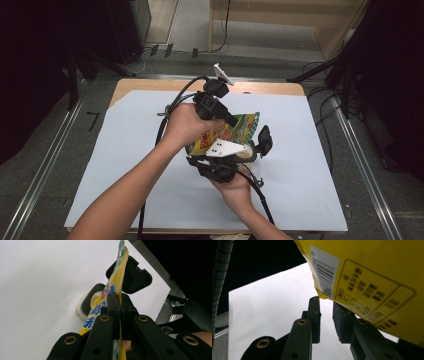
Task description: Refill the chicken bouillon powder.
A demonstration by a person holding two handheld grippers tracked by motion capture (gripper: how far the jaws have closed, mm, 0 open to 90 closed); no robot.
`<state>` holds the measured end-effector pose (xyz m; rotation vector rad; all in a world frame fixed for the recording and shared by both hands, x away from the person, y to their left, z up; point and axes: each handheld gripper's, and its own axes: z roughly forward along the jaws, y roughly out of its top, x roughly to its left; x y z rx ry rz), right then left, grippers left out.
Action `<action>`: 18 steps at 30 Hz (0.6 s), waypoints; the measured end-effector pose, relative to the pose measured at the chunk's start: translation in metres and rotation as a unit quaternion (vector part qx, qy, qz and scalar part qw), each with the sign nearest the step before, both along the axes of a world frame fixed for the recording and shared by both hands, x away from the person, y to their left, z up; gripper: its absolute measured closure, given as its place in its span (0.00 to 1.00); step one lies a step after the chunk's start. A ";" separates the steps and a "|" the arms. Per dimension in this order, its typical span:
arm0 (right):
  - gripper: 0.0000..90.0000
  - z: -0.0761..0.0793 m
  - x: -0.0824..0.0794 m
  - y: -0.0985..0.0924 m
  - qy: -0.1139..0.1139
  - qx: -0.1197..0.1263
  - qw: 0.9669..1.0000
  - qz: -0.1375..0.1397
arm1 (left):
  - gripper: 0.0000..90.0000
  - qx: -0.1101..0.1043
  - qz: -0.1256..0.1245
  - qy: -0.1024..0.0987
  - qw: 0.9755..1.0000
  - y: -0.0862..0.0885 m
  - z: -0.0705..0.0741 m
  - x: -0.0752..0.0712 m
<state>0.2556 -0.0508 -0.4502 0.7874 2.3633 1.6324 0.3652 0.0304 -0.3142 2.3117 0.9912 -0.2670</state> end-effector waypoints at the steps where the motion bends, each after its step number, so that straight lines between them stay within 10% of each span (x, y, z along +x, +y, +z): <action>1: 0.86 0.000 0.000 0.000 0.000 0.000 1.000 0.000 | 1.00 0.002 0.000 -0.002 1.000 -0.001 0.001 0.000; 18: 0.87 0.013 -0.005 -0.002 -0.018 0.017 1.000 -0.008 | 1.00 0.008 -0.006 -0.017 1.000 -0.006 0.013 -0.004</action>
